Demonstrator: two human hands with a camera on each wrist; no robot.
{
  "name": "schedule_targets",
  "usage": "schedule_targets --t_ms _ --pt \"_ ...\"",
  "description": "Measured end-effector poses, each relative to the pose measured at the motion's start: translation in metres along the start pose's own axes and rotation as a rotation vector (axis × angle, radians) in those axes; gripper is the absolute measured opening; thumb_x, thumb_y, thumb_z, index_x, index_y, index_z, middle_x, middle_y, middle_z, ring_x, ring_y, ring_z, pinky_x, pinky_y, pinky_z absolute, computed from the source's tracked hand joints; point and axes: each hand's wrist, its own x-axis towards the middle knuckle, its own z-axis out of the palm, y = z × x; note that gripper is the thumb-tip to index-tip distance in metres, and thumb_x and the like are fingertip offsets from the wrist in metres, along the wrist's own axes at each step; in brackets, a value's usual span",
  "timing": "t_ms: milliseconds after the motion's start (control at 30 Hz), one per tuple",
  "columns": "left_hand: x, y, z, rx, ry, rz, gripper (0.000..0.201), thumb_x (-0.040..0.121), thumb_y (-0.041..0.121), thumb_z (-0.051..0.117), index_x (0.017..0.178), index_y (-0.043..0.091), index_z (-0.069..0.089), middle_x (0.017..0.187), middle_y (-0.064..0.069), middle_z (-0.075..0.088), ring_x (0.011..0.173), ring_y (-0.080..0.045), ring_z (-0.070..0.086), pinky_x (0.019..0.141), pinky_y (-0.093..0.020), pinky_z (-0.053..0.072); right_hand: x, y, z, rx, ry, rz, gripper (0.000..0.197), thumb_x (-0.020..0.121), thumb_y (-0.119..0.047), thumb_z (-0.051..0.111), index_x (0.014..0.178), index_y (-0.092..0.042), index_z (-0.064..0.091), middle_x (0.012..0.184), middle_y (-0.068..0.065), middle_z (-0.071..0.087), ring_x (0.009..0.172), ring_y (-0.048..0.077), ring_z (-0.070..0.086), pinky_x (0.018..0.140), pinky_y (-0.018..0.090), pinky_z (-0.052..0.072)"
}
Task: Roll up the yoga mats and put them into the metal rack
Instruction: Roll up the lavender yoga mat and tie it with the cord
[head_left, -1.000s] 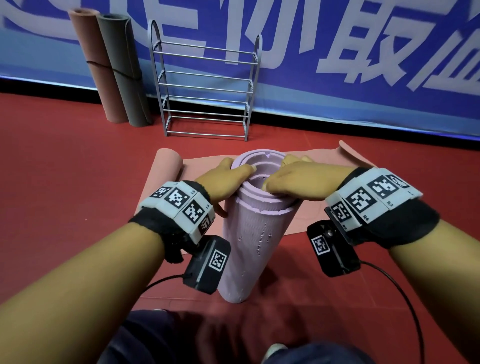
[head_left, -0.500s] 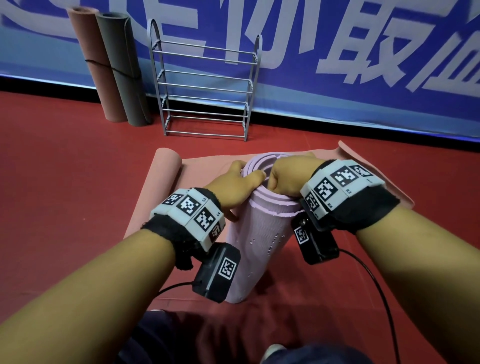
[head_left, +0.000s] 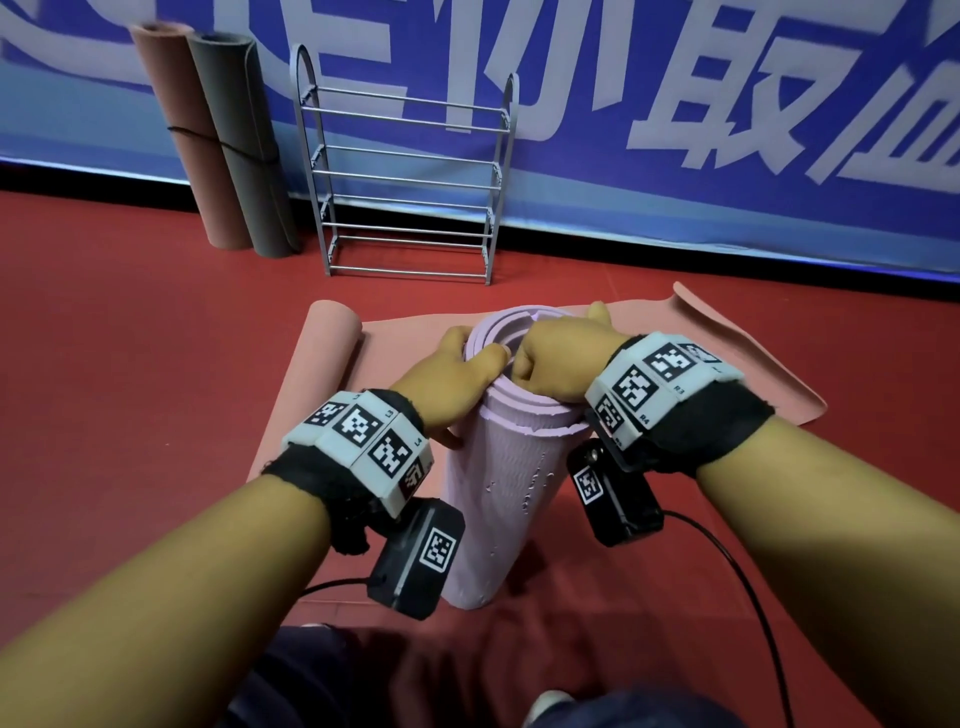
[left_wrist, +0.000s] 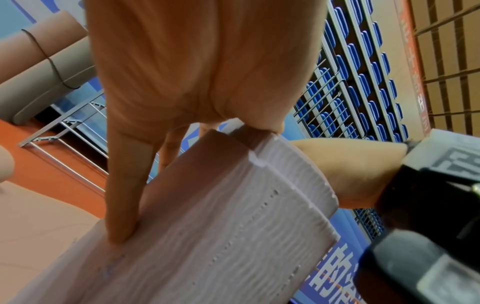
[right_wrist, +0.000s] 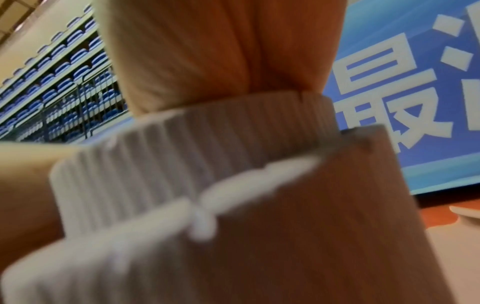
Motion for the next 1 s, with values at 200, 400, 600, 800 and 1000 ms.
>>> schedule_targets --t_ms 200,400,600,800,1000 --pt "0.0 0.0 0.003 0.054 0.004 0.019 0.042 0.096 0.042 0.045 0.136 0.031 0.036 0.12 -0.002 0.06 0.104 -0.027 0.059 0.074 -0.056 0.058 0.0 0.001 0.007 0.127 -0.025 0.009 0.037 0.097 -0.028 0.04 0.076 -0.017 0.068 0.075 -0.006 0.067 0.087 0.017 0.053 0.11 0.042 0.025" --pt "-0.001 0.001 0.001 0.107 0.035 0.057 0.039 0.097 0.043 0.044 0.132 0.027 0.039 0.11 -0.006 0.065 0.1 -0.029 0.064 0.077 -0.053 0.058 -0.005 0.002 0.013 0.127 0.118 0.0 0.039 0.092 -0.016 0.046 0.054 -0.019 0.054 0.058 -0.005 0.051 0.079 0.02 0.045 0.108 0.043 0.027" --pt "-0.003 0.002 -0.001 0.118 0.061 0.081 0.037 0.096 0.037 0.043 0.13 0.024 0.043 0.106 -0.007 0.066 0.097 -0.03 0.065 0.074 -0.052 0.059 -0.007 0.005 0.019 0.269 0.327 0.023 0.035 0.089 -0.025 0.054 0.055 -0.017 0.051 0.054 -0.001 0.044 0.077 0.021 0.047 0.084 0.033 0.018" --pt "-0.002 0.006 -0.009 0.175 0.015 0.07 0.031 0.096 0.032 0.043 0.126 0.023 0.045 0.108 -0.008 0.063 0.096 -0.028 0.063 0.074 -0.048 0.06 -0.008 0.023 0.015 0.433 0.542 0.009 0.018 0.087 -0.021 0.059 0.084 -0.037 0.065 0.08 -0.018 0.063 0.099 0.015 0.046 0.09 0.032 0.027" --pt "0.001 -0.003 -0.014 0.037 0.018 0.07 0.047 0.09 0.041 0.056 0.134 0.03 0.046 0.121 0.0 0.063 0.1 -0.021 0.062 0.075 -0.05 0.059 -0.009 0.03 0.029 0.846 0.476 0.196 0.052 0.069 -0.011 0.071 0.115 -0.027 0.05 0.111 0.002 0.044 0.105 0.022 0.044 0.085 0.026 0.035"
